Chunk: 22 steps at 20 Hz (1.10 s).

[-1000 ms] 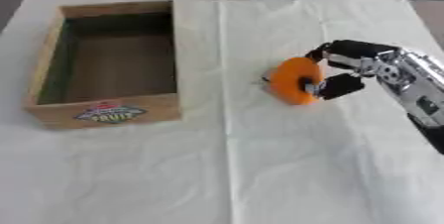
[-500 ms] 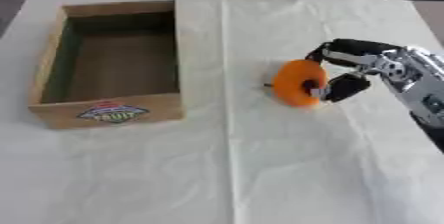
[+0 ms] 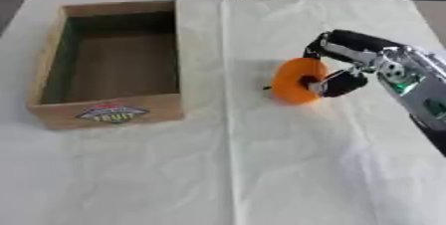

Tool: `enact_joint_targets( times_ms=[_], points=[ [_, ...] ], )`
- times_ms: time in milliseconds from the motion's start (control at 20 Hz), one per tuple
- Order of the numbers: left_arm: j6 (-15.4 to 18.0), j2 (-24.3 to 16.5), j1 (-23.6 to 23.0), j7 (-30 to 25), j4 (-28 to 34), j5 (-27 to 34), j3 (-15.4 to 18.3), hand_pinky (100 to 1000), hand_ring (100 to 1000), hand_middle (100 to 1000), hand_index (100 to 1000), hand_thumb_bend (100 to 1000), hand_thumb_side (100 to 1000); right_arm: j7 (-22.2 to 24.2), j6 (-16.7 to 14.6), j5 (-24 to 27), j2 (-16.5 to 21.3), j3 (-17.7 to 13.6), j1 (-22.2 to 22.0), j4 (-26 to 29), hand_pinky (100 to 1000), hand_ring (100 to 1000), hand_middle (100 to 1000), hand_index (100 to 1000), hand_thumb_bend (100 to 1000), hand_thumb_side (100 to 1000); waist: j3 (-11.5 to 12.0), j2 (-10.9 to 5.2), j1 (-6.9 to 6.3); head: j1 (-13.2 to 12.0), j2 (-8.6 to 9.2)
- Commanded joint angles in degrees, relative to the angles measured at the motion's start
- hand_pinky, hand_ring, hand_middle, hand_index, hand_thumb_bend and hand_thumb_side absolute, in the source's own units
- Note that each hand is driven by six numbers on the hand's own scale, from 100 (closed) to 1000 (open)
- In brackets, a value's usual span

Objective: Pick up objects on the table and place them in the box.

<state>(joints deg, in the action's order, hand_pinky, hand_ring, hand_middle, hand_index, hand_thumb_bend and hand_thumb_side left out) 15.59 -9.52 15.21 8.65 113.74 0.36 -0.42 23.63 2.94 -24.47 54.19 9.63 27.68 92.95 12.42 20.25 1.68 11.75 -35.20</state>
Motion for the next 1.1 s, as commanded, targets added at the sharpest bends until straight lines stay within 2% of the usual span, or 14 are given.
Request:
enact_joint_targets(
  times_ms=[50,500,550,600,800,850,900,1100],
  points=[
    [-0.06,-0.24,0.45,-0.22,0.85,-0.18,0.41,376,583,617,667,100,938,-1.89,1.01,0.74,1.77,-0.42,0.45,2.71,770,655,351,510,100,199,-0.13,-1.48,-0.06,0.04,-0.13],
    [-0.10,-0.30,0.38,-0.31,0.85,0.07,0.49,378,584,617,668,100,934,-4.77,2.78,1.36,2.30,-0.48,1.07,7.25,755,623,325,472,100,215,-0.26,-2.07,-0.02,0.27,-0.41],
    [-0.12,-0.32,0.37,-0.30,0.85,0.10,0.51,378,584,617,668,100,934,-5.05,2.81,1.45,2.44,-0.57,0.86,7.72,755,623,328,472,100,325,-0.27,-2.12,-0.02,0.28,-0.39],
    [-0.14,-0.34,0.36,-0.30,0.85,0.13,0.52,378,583,617,668,100,933,-5.26,2.81,1.59,2.59,-0.66,0.79,8.18,755,623,328,473,100,217,-0.26,-2.20,0.00,0.29,-0.39],
    [-0.24,-0.42,0.34,-0.35,0.85,0.32,0.47,378,583,616,669,100,931,-5.62,2.88,1.89,3.08,-0.73,2.11,9.25,757,626,338,487,100,218,-0.29,-2.52,0.14,0.46,-0.33],
    [-0.24,-0.47,0.37,-0.38,0.85,0.38,0.44,378,583,616,669,100,931,-5.68,2.77,1.85,3.22,-0.65,2.90,9.39,759,628,346,495,100,439,-0.27,-2.60,0.18,0.60,-0.24],
    [-0.25,-0.53,0.38,-0.41,0.85,0.43,0.42,378,583,616,669,100,931,-5.73,2.61,1.79,3.32,-0.53,3.84,9.46,760,630,351,503,100,219,-0.24,-2.68,0.25,0.76,-0.16],
    [-0.31,-0.78,0.41,-0.55,0.85,0.57,0.33,378,584,615,670,100,928,-6.11,1.67,1.07,3.28,0.18,8.75,8.96,765,637,375,533,100,223,-0.09,-2.99,0.62,1.37,-0.08]
  ],
)
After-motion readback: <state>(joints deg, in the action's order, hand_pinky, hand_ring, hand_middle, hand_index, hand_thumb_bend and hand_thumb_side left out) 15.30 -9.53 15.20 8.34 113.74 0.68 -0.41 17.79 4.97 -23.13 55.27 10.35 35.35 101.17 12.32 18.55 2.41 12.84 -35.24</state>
